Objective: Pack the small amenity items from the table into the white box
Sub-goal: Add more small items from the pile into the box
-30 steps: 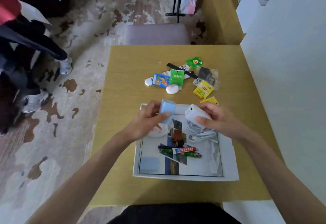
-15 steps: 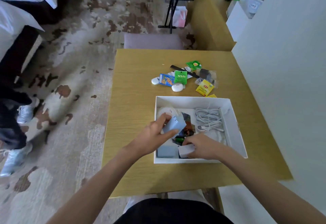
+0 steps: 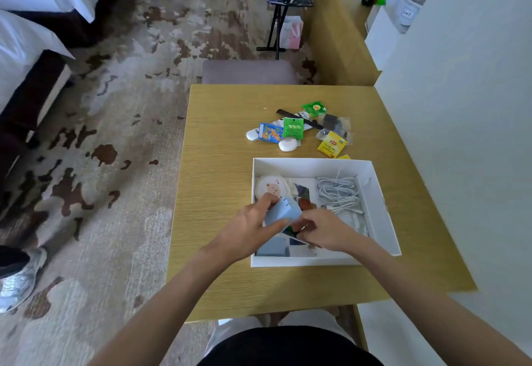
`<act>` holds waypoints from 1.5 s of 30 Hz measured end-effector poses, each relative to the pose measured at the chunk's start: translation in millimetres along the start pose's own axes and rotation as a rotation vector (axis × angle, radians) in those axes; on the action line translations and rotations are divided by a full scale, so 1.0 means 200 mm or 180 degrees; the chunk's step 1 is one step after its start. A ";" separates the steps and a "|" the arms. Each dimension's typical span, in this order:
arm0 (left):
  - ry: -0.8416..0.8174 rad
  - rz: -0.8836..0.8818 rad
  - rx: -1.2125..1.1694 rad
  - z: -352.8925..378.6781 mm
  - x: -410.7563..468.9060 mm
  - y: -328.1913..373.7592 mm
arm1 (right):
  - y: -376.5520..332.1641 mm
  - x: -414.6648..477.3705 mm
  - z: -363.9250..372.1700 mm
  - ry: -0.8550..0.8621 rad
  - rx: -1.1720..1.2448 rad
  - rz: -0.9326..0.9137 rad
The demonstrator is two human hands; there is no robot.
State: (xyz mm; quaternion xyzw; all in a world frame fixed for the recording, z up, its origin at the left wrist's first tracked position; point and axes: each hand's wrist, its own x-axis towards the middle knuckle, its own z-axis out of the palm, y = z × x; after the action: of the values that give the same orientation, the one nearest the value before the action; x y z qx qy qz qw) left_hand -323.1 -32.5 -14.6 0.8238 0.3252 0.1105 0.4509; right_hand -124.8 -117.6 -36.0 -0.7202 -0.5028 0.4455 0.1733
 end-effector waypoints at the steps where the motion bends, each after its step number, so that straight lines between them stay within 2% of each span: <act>1: -0.0059 0.0036 0.0244 0.01 0.02 0.02 | 0.02 -0.01 -0.05 0.0109 0.0013 -0.0040; 3: -0.0257 0.0191 0.0794 0.06 0.07 0.06 | 0.07 -0.04 -0.15 0.0201 -0.0053 -0.0036; 8: -0.0948 0.0853 0.1896 0.31 0.27 0.18 | 0.22 -0.11 -0.38 -0.0017 -0.0403 0.0240; 12: -0.1447 0.0943 0.2413 0.51 0.39 0.23 | 0.30 -0.15 -0.44 -0.0411 -0.0748 0.0391; 15: -0.1658 0.0685 0.2363 0.56 0.41 0.21 | 0.32 -0.13 -0.42 -0.0613 -0.1217 0.0215; 17: -0.1820 0.0465 0.2041 0.54 0.40 0.20 | 0.33 -0.11 -0.40 -0.0647 -0.1533 0.0074; 20: -0.1481 0.0145 0.1633 0.42 0.36 0.16 | 0.34 -0.08 -0.35 -0.0861 -0.1526 0.0016; 22: -0.1269 0.0159 0.2356 0.32 0.31 0.11 | 0.35 -0.08 -0.32 -0.1044 -0.1408 0.0011; 25: -0.1542 0.0077 0.3543 0.27 0.24 0.09 | 0.35 -0.07 -0.27 -0.1214 -0.1486 -0.0031; 27: -0.1696 -0.0120 0.3569 0.27 0.22 0.08 | 0.35 -0.07 -0.26 -0.1237 -0.1461 -0.0041; 32: -0.1674 -0.0342 0.3043 0.25 0.23 0.05 | 0.33 -0.06 -0.24 -0.1222 -0.1385 -0.0028; 37: -0.1908 -0.0670 0.2530 0.21 0.26 0.06 | 0.28 -0.06 -0.34 -0.1451 -0.1910 -0.0147; 40: -0.1654 -0.0837 0.2196 0.19 0.27 0.10 | 0.21 -0.06 -0.49 -0.1231 -0.1752 -0.0486; 45: -0.0053 -0.0599 0.1677 0.08 0.31 0.16 | 0.10 0.00 -0.73 -0.0375 -0.0766 -0.0763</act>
State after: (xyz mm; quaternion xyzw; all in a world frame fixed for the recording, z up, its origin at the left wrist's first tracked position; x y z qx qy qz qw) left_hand -253.4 -16.2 -4.0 0.8797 0.4141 -0.0271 0.2321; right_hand 6.7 -97.4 28.9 -0.6433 -0.6440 0.3997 0.1079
